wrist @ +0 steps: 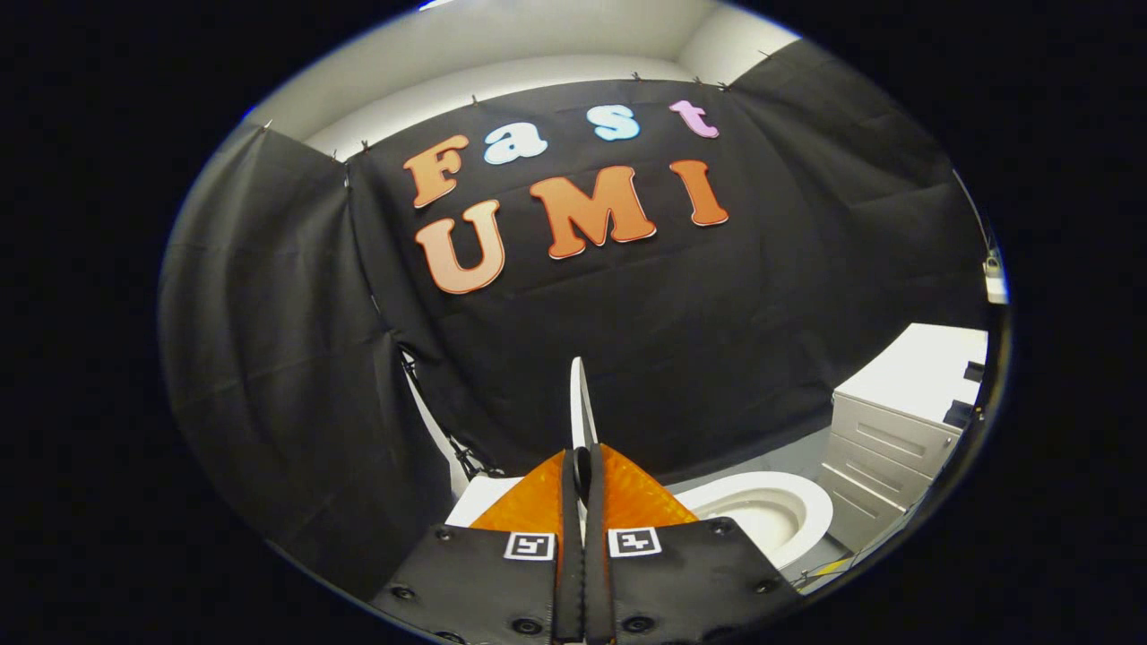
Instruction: Open the toilet lid.
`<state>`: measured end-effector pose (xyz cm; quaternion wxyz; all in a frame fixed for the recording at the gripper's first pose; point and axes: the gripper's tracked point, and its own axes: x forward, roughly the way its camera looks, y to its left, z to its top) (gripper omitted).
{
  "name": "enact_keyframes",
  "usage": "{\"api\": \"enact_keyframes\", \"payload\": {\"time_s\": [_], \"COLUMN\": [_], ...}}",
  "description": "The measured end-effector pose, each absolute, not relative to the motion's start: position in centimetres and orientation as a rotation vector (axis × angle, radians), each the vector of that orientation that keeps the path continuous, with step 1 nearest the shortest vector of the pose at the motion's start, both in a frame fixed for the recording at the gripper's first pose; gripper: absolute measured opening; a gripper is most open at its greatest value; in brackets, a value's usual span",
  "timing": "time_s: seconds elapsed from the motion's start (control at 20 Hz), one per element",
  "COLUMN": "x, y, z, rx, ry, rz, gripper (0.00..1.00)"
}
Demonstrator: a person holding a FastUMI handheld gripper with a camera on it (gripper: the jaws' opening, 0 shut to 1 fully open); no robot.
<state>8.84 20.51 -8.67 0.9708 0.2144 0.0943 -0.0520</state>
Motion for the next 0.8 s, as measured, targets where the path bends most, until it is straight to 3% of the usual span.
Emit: {"api": "enact_keyframes", "payload": {"time_s": [0.8], "x": [9.4], "y": [28.6], "z": [-7.2], "rx": [0.402], "ry": [0.206], "rz": [-0.022], "gripper": [0.09]}}
